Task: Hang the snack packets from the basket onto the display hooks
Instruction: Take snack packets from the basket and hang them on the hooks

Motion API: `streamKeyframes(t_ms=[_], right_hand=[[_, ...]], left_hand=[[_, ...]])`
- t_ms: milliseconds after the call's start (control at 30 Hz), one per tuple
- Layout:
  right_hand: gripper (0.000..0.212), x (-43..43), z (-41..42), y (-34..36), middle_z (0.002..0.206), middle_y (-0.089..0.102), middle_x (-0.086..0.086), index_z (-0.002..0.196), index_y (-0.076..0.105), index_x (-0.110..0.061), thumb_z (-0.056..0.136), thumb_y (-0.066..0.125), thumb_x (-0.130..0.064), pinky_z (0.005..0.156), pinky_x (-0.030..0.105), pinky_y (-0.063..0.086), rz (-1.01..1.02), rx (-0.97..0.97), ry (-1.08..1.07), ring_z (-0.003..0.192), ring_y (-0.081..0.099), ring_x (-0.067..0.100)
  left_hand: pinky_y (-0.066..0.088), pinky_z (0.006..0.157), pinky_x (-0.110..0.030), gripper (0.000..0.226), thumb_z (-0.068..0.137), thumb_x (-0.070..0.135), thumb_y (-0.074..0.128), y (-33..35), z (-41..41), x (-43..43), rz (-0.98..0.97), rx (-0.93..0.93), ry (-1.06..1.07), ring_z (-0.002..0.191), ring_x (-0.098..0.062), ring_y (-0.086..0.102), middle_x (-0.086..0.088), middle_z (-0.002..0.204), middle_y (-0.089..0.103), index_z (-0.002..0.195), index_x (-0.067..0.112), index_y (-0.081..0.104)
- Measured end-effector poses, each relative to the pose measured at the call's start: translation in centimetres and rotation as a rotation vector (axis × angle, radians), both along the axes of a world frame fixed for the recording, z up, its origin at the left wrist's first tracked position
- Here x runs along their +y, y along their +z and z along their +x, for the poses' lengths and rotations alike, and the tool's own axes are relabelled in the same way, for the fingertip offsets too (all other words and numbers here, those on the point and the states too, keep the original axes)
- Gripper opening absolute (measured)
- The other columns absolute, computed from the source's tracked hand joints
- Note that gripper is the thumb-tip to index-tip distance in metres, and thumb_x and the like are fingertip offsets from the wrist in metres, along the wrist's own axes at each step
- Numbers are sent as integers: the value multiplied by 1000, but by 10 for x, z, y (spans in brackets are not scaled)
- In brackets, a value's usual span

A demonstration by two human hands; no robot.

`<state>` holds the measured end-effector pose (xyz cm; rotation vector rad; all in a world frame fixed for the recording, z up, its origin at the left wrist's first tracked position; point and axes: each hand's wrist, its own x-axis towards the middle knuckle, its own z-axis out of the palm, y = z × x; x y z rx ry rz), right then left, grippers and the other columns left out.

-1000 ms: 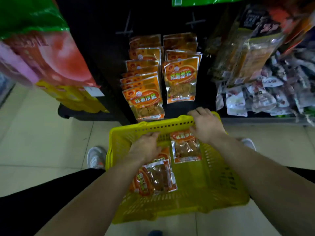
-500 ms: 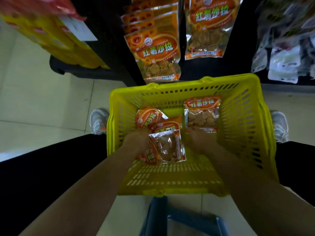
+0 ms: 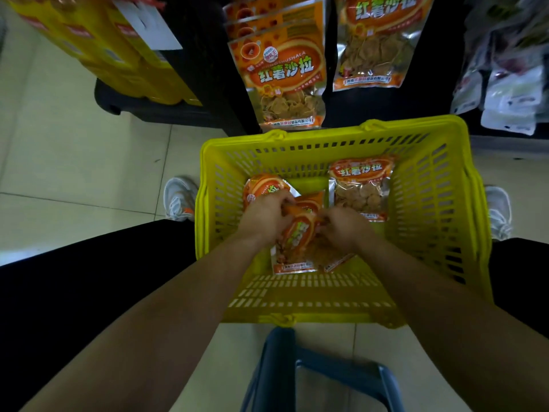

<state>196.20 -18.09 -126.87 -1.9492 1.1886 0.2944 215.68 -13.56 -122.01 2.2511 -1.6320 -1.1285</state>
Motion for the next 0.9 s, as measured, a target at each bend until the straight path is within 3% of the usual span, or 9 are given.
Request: streamKeyframes(t_ms=[67, 200, 367, 467, 533, 600, 667, 767, 900], right_hand=[[23, -8, -20, -1, 107, 70, 11, 113, 66, -22, 93, 59, -29, 77, 38, 51, -14, 3, -185, 98, 65, 35], [42, -17, -62, -9, 121, 66, 19, 136, 53, -23, 95, 56, -30, 87, 48, 52, -22, 77, -366, 104, 62, 44], [49, -17, -75, -17, 125, 66, 15, 141, 49, -29, 93, 59, -38, 87, 43, 50, 8, 17, -490, 107, 63, 40], [60, -16, -68, -15, 113, 71, 5, 141, 48, -30, 86, 70, -42, 84, 37, 51, 73, -94, -543, 104, 66, 32], [50, -17, -62, -16, 91, 69, -4, 117, 63, -24, 78, 76, -53, 71, 29, 49, 31, -57, -566, 89, 68, 23], [46, -18, -56, -14, 71, 60, -11, 80, 59, -25, 69, 76, -67, 53, 25, 40, -44, 0, -540, 67, 60, 11], [53, -18, -50, -13, 64, 59, -8, 69, 54, -24, 64, 74, -73, 49, 28, 41, -55, -23, -519, 59, 57, 8], [40, -22, -44, -9, 71, 64, -6, 71, 56, -22, 73, 79, -55, 56, 30, 45, -55, -139, -489, 67, 62, 14], [21, -33, -38, 1, 89, 67, 0, 88, 56, -18, 81, 76, -19, 72, 34, 48, -62, -214, -480, 86, 63, 22]], left_hand=[[53, 90, -35, 37, 86, 33, 74, 1, 11, -4, -2, -45, 75, 105, -20, 66, 1, 115, 71, 121, 26, 63], [49, 100, -45, 61, 87, 34, 73, -9, 28, -3, 181, -205, 34, 122, -30, 58, -9, 136, 60, 141, 22, 48], [47, 102, -46, 73, 86, 33, 74, -27, 19, -8, 249, -207, -96, 128, -35, 53, -12, 142, 56, 149, 27, 38], [46, 103, -42, 65, 85, 29, 73, -36, 10, -16, 202, -183, -95, 126, -32, 55, -7, 137, 61, 144, 33, 45], [49, 97, -36, 48, 87, 25, 70, -42, 4, -20, 148, -138, -104, 118, -27, 61, -3, 127, 67, 133, 32, 59], [51, 91, -34, 31, 92, 22, 65, -47, 0, -22, 108, -83, -112, 111, -23, 64, -1, 120, 71, 121, 31, 70], [51, 84, -31, 25, 96, 23, 60, -51, -1, -24, 83, -80, -98, 105, -22, 65, -2, 117, 72, 116, 29, 74], [48, 78, -33, 24, 100, 27, 53, -52, 1, -24, 78, -102, -74, 103, -28, 64, -6, 113, 72, 116, 26, 71], [47, 87, -34, 24, 100, 29, 54, -41, 10, -29, 89, -70, -35, 110, -30, 62, -7, 121, 69, 118, 25, 69]])
